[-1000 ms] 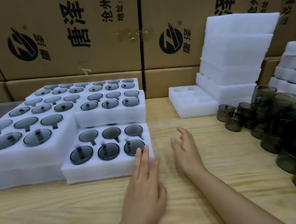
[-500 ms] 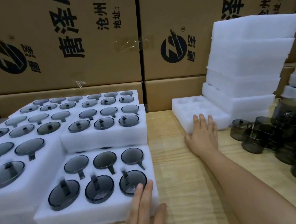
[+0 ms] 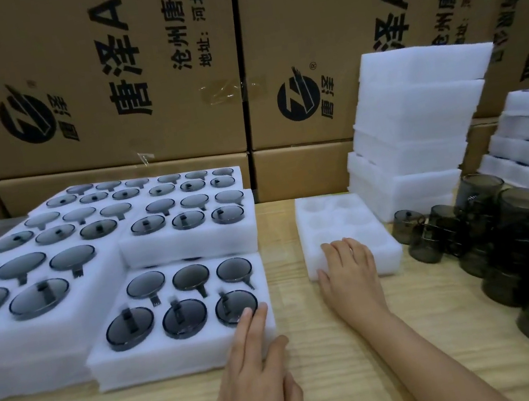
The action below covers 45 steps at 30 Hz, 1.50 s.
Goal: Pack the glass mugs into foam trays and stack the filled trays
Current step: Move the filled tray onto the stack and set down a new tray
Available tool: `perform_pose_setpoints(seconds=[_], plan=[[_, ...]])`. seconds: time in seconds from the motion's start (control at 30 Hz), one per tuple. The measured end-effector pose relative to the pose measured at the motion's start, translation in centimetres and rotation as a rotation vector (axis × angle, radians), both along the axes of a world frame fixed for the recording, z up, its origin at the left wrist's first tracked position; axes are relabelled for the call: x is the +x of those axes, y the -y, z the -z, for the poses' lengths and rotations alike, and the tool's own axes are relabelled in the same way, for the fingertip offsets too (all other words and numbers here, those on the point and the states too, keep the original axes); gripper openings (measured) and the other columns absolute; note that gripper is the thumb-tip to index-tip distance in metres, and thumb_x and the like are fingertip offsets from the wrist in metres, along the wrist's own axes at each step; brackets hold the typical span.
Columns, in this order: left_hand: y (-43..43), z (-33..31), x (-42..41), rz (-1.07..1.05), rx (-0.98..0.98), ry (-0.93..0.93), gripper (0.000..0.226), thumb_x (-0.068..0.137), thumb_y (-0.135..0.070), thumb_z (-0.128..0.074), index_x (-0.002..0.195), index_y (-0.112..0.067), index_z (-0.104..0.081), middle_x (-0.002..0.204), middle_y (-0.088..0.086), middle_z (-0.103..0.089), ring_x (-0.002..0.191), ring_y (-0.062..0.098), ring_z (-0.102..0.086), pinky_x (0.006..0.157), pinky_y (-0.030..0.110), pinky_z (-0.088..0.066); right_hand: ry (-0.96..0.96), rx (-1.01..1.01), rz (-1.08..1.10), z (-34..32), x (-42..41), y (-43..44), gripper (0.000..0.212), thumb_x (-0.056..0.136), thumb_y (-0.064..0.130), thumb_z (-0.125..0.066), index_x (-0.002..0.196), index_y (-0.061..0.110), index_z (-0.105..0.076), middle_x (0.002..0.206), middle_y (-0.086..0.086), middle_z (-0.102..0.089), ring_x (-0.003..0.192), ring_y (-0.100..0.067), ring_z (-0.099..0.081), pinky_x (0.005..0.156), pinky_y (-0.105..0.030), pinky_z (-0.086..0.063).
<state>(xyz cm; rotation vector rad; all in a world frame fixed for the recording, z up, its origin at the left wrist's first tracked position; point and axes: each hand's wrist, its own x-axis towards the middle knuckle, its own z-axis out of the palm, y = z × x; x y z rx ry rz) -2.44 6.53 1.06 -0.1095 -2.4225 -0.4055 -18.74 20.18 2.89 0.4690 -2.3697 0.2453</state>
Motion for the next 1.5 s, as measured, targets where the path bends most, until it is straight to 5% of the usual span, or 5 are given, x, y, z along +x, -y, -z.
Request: perform_pose_setpoints(seconds=[0.2, 0.37, 0.53, 0.83, 1.5], plan=[[-0.4, -1.1, 1.9, 0.046, 0.044, 0.093, 0.040, 0.066, -0.003, -0.074, 0.105, -0.008, -0.068, 0.144, 0.011, -0.045, 0.139, 0.033, -0.032, 0.114, 0.031, -0.025, 0.093, -0.143, 0.094, 0.5, 10.8, -0.9, 0.044, 0.068, 0.025, -0.079, 0.104, 0.004, -0.066, 0.106, -0.012, -0.065, 0.109, -0.036, -0.058, 0.101, -0.048, -0.032], [-1.0, -0.6, 4.6, 0.051, 0.182, 0.095, 0.045, 0.095, -0.022, -0.046, 0.140, -0.020, -0.039, 0.156, -0.012, -0.004, 0.137, -0.002, 0.016, 0.106, 0.005, 0.014, 0.207, -0.421, 0.203, 1.3, 17.1, -3.1, 0.044, 0.083, 0.046, -0.063, 0.101, 0.006, -0.061, 0.139, -0.022, -0.037, 0.131, -0.038, -0.030, 0.102, -0.053, -0.032], [-1.2, -0.5, 7.9, 0.076, 0.422, 0.137, 0.043, 0.097, -0.022, -0.050, 0.140, -0.021, -0.040, 0.144, -0.018, -0.024, 0.138, -0.001, -0.017, 0.102, -0.003, -0.006, 0.421, -0.620, 0.193, 0.3, 18.8, -6.0, 0.037, 0.081, 0.050, -0.062, 0.092, 0.016, -0.052, 0.153, -0.011, -0.012, 0.141, -0.025, -0.005, 0.106, -0.043, -0.031], [1.5, -2.3, 7.7, 0.045, 1.579, 0.064, 0.022, 0.100, -0.009, -0.042, 0.118, -0.008, -0.053, 0.102, 0.012, -0.065, 0.097, 0.027, -0.062, 0.083, 0.032, -0.049, 0.493, -1.017, 0.250, -1.6, 17.1, -9.7, 0.023, 0.085, 0.005, -0.045, 0.103, 0.016, -0.054, 0.129, -0.010, -0.049, 0.102, -0.029, -0.049, 0.073, -0.032, -0.033], [2.4, -1.5, 7.3, 0.294, 1.373, 0.218, 0.056, 0.083, 0.014, -0.054, 0.127, -0.021, -0.054, 0.115, -0.013, -0.063, 0.092, -0.009, -0.063, 0.067, 0.010, -0.049, 0.740, -0.946, -0.124, -1.8, 18.5, -7.6, 0.040, 0.081, 0.005, -0.047, 0.108, 0.033, -0.055, 0.098, 0.013, -0.062, 0.086, -0.007, -0.055, 0.064, -0.020, -0.038]])
